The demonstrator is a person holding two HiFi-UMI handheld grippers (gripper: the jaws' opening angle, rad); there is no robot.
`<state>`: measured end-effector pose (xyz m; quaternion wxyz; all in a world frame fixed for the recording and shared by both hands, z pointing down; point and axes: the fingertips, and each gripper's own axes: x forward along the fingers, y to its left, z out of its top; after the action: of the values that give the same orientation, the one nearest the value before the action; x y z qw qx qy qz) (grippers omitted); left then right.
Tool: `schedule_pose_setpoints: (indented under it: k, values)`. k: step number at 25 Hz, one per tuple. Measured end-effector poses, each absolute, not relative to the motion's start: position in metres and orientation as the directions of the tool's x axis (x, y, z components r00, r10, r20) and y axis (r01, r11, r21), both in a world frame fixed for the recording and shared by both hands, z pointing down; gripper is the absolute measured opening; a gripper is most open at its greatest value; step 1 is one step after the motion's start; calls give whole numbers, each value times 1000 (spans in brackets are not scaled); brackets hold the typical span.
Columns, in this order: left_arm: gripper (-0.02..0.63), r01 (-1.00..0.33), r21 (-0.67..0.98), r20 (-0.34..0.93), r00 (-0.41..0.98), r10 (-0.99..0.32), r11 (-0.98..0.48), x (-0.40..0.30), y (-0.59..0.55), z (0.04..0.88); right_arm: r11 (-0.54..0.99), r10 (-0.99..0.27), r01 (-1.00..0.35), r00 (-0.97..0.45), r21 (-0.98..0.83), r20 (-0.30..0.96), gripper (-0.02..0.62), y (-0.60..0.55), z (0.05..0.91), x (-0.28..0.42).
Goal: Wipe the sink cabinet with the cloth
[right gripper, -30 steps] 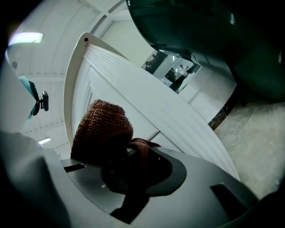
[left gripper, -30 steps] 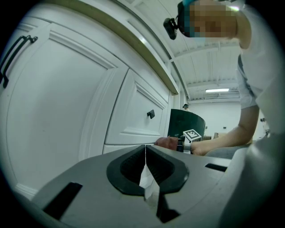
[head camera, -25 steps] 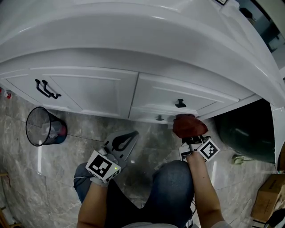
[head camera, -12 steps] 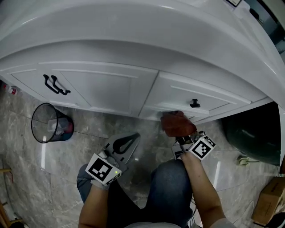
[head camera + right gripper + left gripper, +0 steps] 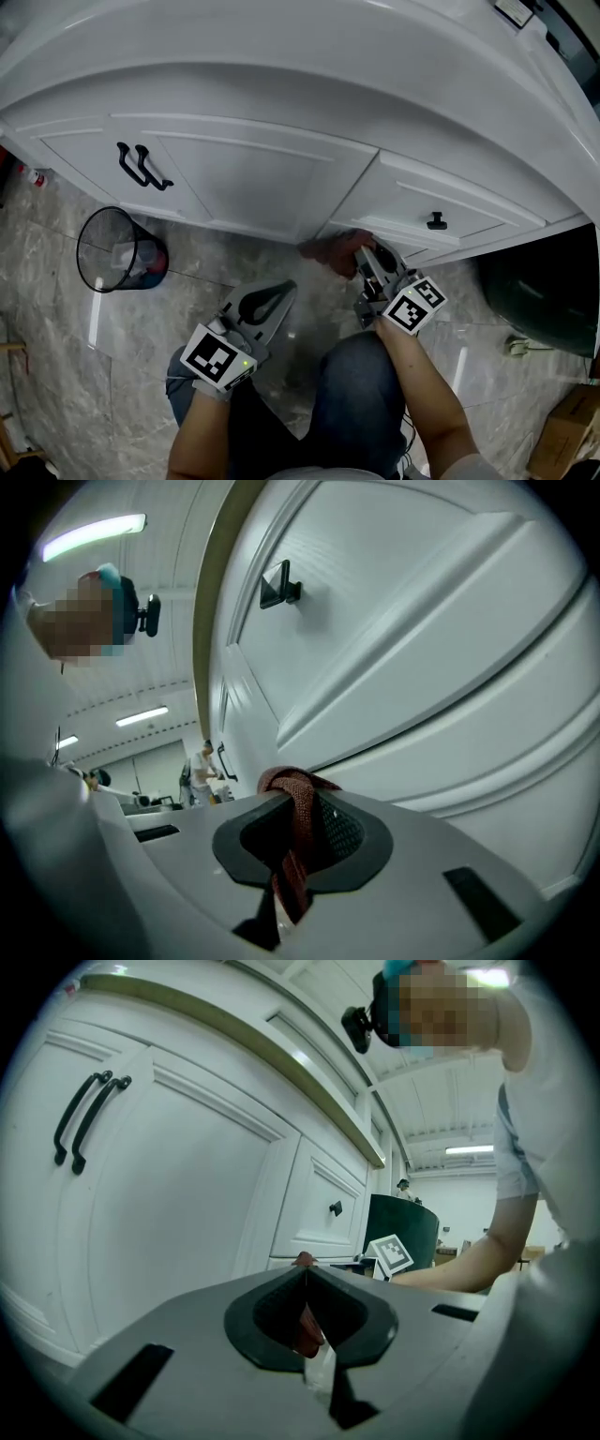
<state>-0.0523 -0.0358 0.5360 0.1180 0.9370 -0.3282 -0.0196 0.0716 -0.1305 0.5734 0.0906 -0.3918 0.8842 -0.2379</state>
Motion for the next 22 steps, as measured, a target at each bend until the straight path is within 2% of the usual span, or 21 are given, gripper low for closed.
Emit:
schedule_pose_setpoints:
  k: [8, 13, 22]
  values:
    - [12, -614, 239, 59, 783, -620, -752, -48, -31, 534, 600, -691, -658, -713, -455, 120, 46, -131, 597, 61]
    - [12, -629, 228, 73, 772, -632, -743, -49, -35, 539, 529, -672, -667, -707, -524, 221, 46, -138, 634, 64]
    - [11, -607, 234, 68, 790, -610, -760, -32, -44, 547, 496, -704, -688, -676, -530, 218, 46, -136, 617, 80]
